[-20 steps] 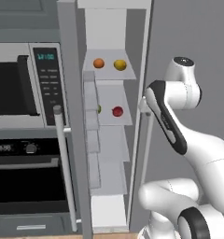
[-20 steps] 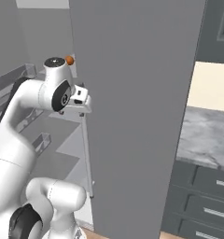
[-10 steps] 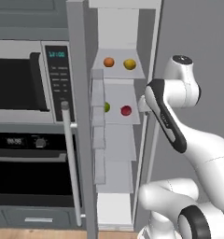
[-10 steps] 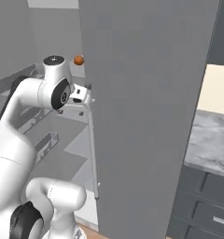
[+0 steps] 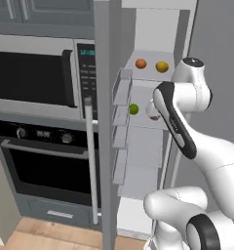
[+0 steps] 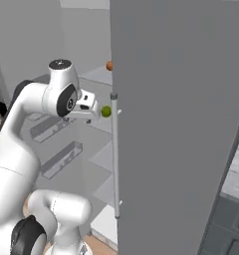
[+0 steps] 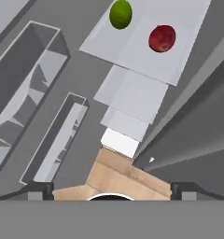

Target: Take the tangerine and lemon from the highest rack and move them to the second highest rack where the pear and lime are located, to maximize freezer space. Close the freezer door after rearranging.

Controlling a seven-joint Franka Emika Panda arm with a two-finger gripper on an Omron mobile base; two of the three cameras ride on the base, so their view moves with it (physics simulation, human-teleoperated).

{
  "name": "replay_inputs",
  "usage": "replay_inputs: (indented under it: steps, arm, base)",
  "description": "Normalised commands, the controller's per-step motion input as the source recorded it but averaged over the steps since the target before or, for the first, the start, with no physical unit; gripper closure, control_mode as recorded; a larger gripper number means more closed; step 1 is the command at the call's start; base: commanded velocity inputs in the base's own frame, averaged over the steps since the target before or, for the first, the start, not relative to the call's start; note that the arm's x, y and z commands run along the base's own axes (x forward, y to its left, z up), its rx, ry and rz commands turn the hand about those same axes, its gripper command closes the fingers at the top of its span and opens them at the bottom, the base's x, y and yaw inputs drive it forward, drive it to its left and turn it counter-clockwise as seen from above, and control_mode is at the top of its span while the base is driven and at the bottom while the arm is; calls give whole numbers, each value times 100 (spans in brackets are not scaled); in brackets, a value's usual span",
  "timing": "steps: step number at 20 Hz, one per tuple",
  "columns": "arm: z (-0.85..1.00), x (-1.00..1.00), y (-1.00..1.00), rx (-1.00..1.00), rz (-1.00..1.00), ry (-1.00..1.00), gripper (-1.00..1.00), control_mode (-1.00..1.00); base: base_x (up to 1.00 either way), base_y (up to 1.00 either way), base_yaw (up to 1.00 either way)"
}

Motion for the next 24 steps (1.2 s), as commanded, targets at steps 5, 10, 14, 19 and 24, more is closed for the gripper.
replay_inputs:
  steps: [5,10,14,19,24]
  arm:
    - [0,0,0,0,0,0,-100,100]
    - [0,0,0,0,0,0,-100,100]
    - [0,0,0,0,0,0,-100,100]
    - [0,0,0,0,0,0,-100,100]
    - [0,0,0,0,0,0,-100,-100]
  base:
    - [42,-1,17]
    - [59,-6,3]
    - [57,0,0]
    - [36,14,0]
    - [17,11,0]
